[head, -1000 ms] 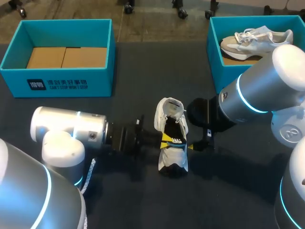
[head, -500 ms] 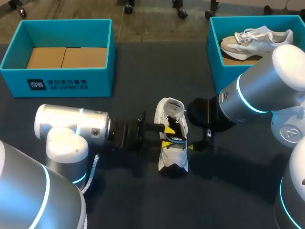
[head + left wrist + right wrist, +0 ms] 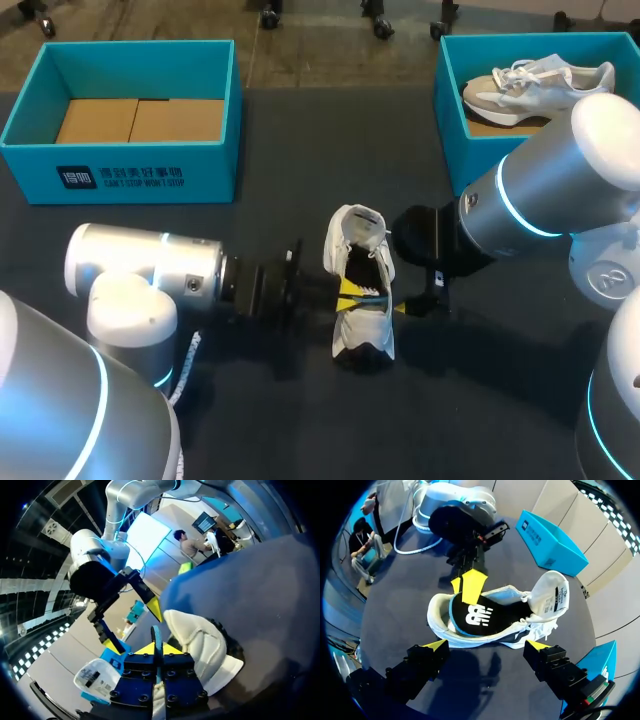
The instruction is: Take the shoe out of the shoebox, open the shoe tongue, remove and reinsert the insole, then place the shoe into the shoebox
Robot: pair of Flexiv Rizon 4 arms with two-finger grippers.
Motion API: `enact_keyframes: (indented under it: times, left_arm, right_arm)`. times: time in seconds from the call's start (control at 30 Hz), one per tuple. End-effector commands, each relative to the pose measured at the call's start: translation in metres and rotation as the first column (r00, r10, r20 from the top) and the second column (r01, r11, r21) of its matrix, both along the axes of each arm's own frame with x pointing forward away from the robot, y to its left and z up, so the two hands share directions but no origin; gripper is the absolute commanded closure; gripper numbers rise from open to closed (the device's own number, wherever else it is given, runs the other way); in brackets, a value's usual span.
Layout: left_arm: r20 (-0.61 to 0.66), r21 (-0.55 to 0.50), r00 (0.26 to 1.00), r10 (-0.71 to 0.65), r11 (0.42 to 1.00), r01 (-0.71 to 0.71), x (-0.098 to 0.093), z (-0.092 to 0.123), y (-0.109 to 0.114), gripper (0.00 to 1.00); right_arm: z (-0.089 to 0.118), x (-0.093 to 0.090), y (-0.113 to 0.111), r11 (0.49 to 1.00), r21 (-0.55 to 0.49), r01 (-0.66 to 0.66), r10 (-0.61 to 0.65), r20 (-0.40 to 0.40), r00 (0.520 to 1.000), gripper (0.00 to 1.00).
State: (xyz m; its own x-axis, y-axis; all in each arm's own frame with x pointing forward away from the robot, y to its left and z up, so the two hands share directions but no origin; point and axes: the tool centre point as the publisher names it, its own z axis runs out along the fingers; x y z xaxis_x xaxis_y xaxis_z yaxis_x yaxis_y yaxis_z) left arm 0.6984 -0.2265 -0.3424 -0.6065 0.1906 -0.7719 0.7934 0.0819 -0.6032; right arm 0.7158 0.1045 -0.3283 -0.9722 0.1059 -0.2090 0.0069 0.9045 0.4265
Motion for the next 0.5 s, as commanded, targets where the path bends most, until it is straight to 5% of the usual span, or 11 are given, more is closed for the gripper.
enact_keyframes:
  times: [0.03,0.23,0.27,0.3,0.5]
  left_arm:
    - [0.0,0.016,1.0,-0.004,1.0,0.004,0.007,-0.01,-0.004,1.0]
    - [-0.001,0.024,1.0,0.005,1.0,-0.005,0.013,-0.013,-0.003,1.0]
    - [-0.002,0.021,1.0,0.005,1.0,-0.005,0.013,-0.011,-0.002,0.94]
    - [-0.003,0.015,1.0,0.004,1.0,-0.004,0.011,-0.008,-0.002,0.65]
    - [0.001,0.002,1.0,-0.012,1.0,0.012,0.006,0.01,0.005,0.39]
  right_arm:
    - [0.0,-0.001,0.0,1.0,0.0,0.001,-0.001,0.001,1.0,0.0]
    - [0.0,-0.001,0.0,1.0,0.0,0.001,-0.001,0.001,1.0,0.0]
    - [0.0,-0.001,0.0,1.0,0.0,0.001,-0.001,0.001,1.0,0.0]
    - [0.0,-0.001,0.0,1.0,0.0,0.001,-0.001,0.001,1.0,0.0]
    - [0.0,-0.001,0.0,1.0,0.0,0.001,-0.001,0.001,1.0,0.0]
